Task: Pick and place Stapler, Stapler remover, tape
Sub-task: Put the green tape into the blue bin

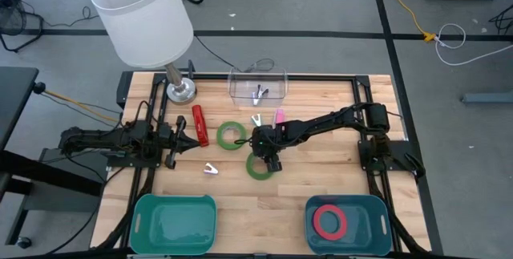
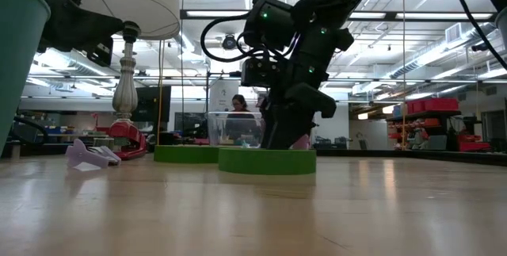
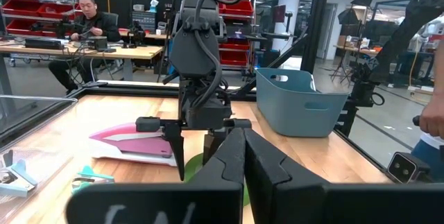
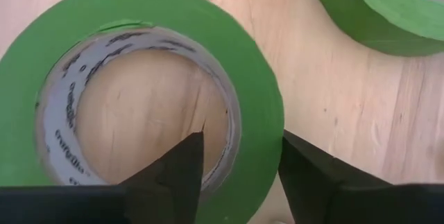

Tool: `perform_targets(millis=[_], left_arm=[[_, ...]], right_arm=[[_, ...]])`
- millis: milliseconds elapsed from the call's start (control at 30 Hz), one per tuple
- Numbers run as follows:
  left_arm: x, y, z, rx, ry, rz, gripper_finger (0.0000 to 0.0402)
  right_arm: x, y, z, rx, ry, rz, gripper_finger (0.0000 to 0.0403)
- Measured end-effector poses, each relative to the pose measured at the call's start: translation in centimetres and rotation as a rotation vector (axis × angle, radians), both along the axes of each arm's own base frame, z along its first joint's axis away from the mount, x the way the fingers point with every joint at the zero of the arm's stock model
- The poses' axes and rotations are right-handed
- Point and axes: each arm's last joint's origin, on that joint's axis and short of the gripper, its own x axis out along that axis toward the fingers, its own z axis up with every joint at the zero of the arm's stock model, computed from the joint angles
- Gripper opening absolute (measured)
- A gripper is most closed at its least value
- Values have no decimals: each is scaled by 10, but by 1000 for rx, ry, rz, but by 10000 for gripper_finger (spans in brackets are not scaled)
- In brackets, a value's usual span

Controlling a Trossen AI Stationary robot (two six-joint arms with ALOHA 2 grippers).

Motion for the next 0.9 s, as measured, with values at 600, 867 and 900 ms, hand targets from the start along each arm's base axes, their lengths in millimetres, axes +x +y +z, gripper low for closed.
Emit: perform_targets(millis=[600,867,900], left_arm=[[0,0,0,0,0,0,3],[0,0,0,0,-1,0,3],[0,0,0,0,-1,0,3]], right_arm=[[0,0,0,0,2,-1,103],[-2,0,17,0,-47,0,106],[-3,0,22,-1,-62,-1,104]])
